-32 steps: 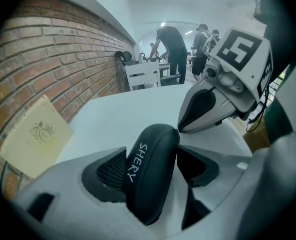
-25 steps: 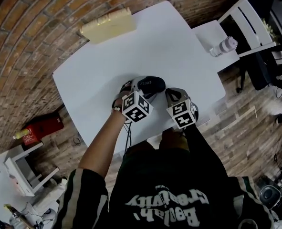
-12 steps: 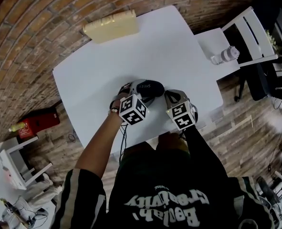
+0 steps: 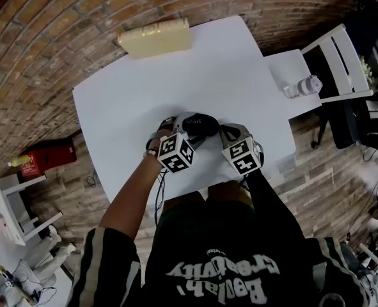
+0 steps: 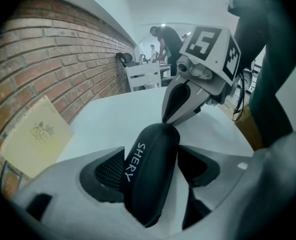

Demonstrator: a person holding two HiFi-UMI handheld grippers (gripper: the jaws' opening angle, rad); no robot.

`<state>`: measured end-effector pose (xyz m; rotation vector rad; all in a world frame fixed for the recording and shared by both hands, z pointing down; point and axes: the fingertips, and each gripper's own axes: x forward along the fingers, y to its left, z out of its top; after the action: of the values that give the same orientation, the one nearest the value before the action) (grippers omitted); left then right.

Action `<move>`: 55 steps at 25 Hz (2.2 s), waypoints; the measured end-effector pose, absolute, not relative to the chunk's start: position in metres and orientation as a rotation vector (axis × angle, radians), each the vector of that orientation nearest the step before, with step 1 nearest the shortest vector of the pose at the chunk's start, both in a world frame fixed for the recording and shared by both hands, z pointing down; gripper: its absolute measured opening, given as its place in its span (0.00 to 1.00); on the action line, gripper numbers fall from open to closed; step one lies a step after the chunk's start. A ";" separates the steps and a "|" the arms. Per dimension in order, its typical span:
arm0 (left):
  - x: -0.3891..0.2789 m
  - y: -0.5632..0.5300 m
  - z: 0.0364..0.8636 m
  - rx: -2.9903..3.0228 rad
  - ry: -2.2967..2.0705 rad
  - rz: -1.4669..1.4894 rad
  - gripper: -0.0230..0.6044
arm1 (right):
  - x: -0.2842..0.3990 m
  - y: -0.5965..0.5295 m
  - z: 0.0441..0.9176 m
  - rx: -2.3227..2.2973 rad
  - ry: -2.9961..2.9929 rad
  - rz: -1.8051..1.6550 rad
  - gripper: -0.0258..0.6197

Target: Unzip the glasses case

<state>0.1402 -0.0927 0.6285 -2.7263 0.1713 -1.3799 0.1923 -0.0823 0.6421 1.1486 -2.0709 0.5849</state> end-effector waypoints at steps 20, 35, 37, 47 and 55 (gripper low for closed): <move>0.141 -0.090 0.624 -2.749 0.236 -1.403 0.58 | 0.190 -0.083 0.644 0.902 -2.113 0.507 0.06; 0.060 -0.060 0.590 -3.164 0.760 -1.156 0.47 | 0.110 -0.014 0.630 0.882 -2.080 0.613 0.06; 0.044 -0.059 0.585 -3.181 0.810 -1.153 0.46 | 0.084 -0.009 0.626 0.842 -2.114 0.621 0.06; -0.023 -0.060 0.582 -3.174 1.005 -1.140 0.42 | 0.005 0.002 0.625 0.780 -2.183 0.722 0.06; 0.003 -0.066 0.591 -3.136 0.943 -1.217 0.23 | 0.020 -0.005 0.634 0.868 -2.122 0.663 0.06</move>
<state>0.0032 -0.0664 0.5910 -3.1356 0.9426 -1.2173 0.0202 -0.0049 0.6335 0.8684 -2.1217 0.6628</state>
